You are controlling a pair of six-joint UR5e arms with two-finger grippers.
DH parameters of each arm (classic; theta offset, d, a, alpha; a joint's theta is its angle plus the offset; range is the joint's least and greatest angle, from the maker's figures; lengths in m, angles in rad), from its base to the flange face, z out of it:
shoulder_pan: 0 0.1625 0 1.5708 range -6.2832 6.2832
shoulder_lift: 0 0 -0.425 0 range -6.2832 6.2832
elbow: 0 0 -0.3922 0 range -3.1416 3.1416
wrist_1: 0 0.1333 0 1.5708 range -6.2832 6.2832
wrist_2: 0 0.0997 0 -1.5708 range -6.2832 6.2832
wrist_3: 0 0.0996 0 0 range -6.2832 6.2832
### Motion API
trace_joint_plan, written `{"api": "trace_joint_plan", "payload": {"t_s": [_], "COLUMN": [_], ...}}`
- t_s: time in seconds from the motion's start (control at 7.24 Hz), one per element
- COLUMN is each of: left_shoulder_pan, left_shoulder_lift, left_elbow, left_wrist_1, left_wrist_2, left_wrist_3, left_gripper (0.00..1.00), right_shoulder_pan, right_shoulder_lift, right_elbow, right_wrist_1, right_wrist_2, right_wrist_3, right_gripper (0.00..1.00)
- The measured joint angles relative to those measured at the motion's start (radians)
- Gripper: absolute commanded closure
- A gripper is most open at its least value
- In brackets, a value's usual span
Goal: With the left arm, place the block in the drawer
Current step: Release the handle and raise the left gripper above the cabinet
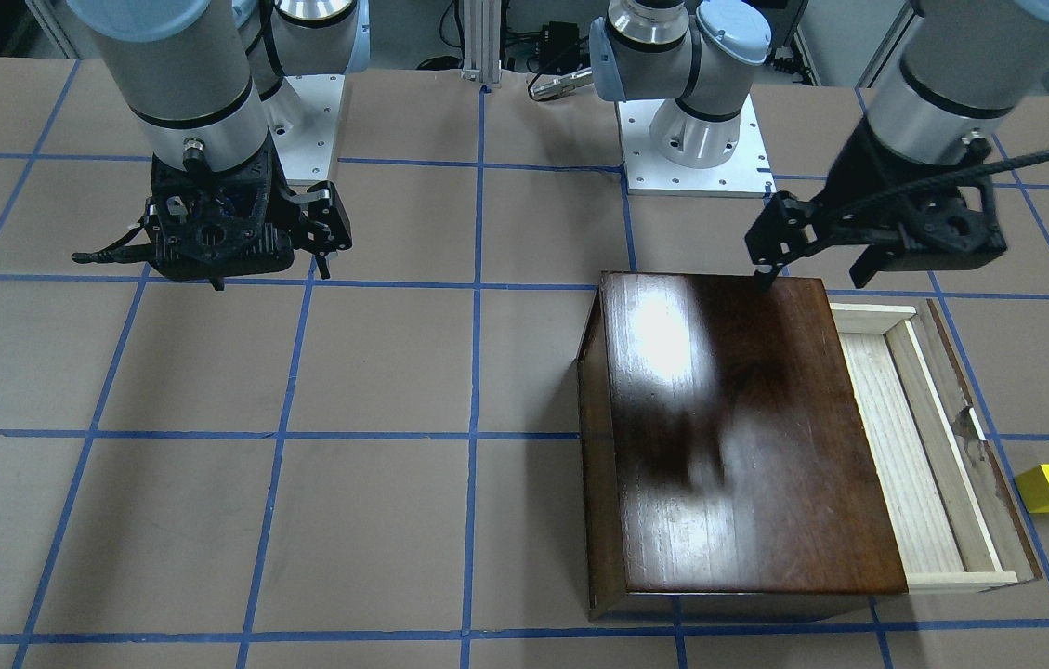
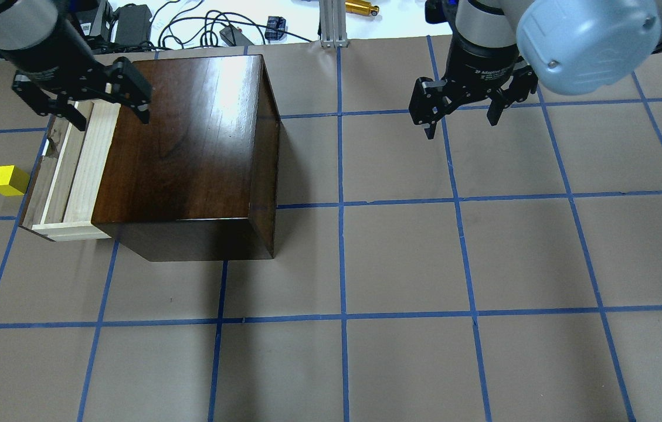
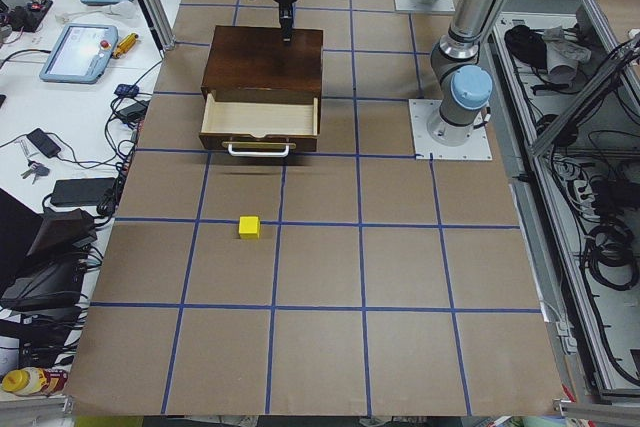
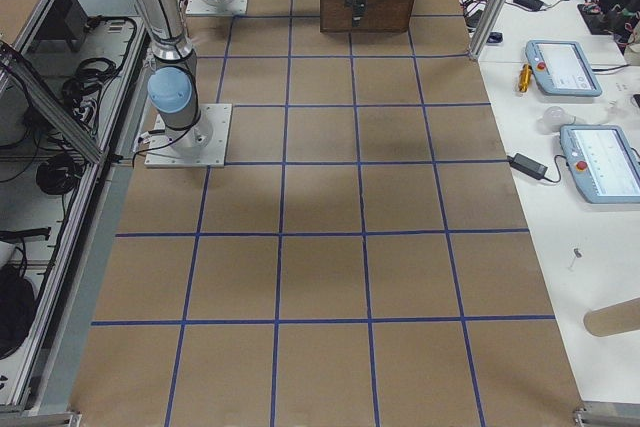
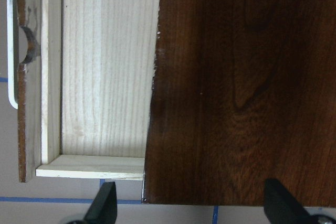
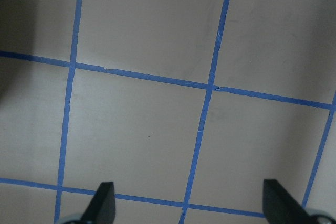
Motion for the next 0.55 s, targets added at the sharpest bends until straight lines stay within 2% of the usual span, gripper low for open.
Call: {"api": "trace_joint_plan", "payload": {"t_s": [0.28,0.55], "left_shoulder_pan": [-0.068,-0.058], "left_shoulder_lift": [-0.009,-0.008], "left_elbow": [0.007,0.011], "left_wrist_1": [0.01,0.011], "left_wrist_2": [0.01,0.007], "left_wrist_3": [-0.029,-0.001], "left_gripper": [0.0,0.0], "right_shoulder_pan": [0.0,0.0], "right_shoulder_lift": [0.0,0.0], "right_elbow": [0.0,0.0], "right_wrist_1": [0.0,0.0], "right_wrist_2": [0.0,0.0], "right_wrist_3": [-0.001,-0.001], "right_gripper": [0.0,0.0]}}
